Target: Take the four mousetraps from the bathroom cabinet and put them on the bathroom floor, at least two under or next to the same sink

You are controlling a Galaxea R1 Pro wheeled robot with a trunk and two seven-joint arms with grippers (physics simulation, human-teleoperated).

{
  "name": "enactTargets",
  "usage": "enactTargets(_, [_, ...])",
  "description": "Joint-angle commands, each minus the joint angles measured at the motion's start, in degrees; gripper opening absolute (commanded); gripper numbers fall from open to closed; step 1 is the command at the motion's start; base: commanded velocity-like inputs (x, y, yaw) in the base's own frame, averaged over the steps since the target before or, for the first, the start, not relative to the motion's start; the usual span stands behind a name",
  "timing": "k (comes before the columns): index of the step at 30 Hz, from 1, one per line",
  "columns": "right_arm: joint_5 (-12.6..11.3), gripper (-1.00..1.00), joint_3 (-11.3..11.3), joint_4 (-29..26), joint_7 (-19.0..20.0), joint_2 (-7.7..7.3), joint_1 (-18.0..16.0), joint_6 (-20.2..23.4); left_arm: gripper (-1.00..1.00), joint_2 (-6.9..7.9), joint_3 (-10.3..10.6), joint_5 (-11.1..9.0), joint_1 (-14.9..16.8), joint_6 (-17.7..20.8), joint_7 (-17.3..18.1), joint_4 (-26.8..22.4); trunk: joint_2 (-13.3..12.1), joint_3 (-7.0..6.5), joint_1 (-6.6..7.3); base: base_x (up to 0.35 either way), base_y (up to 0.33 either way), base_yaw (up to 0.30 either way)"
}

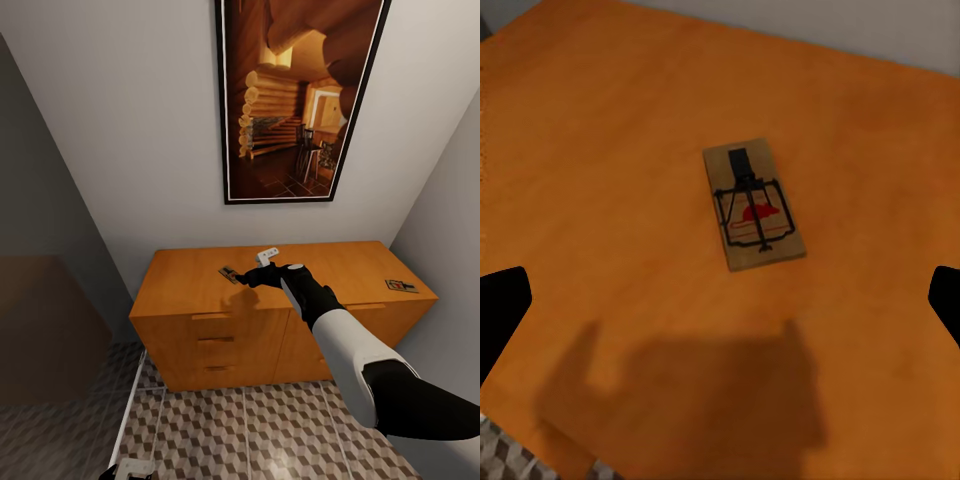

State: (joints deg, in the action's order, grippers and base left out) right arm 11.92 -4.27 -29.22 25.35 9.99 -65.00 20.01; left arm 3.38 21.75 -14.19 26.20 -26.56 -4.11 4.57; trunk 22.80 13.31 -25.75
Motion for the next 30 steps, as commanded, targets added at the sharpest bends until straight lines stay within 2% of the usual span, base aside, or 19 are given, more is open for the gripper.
enactTargets(1, [0.6,1.00,0.1,-0.1,0.3,0.01,0.0,0.2,1.00,-0.04,0.5,-0.3,0.1,-0.3,-0.1,0.2,0.1,0.11,-0.03,0.000,0.000,0.000])
enactTargets(15, [0.6,1.00,0.1,-0.1,1.2,0.01,0.0,0.2,1.00,-0.04,0.5,-0.3,0.1,-0.3,-0.1,0.2,0.1,0.11,-0.03,0.009,0.000,0.000])
enactTargets(24, [0.6,1.00,0.1,0.6,1.3,0.01,0.0,0.2,1.00,0.02,0.5,-0.3,0.1,0.3,-0.2,0.2,0.1,0.11,-0.03,0.266,0.000,0.000])
enactTargets(30, [0.6,1.00,0.1,1.2,1.3,0.01,0.0,-0.5,1.00,0.12,0.5,-0.3,-0.8,4.5,-0.2,0.3,0.1,0.11,-0.03,0.265,0.000,0.000])
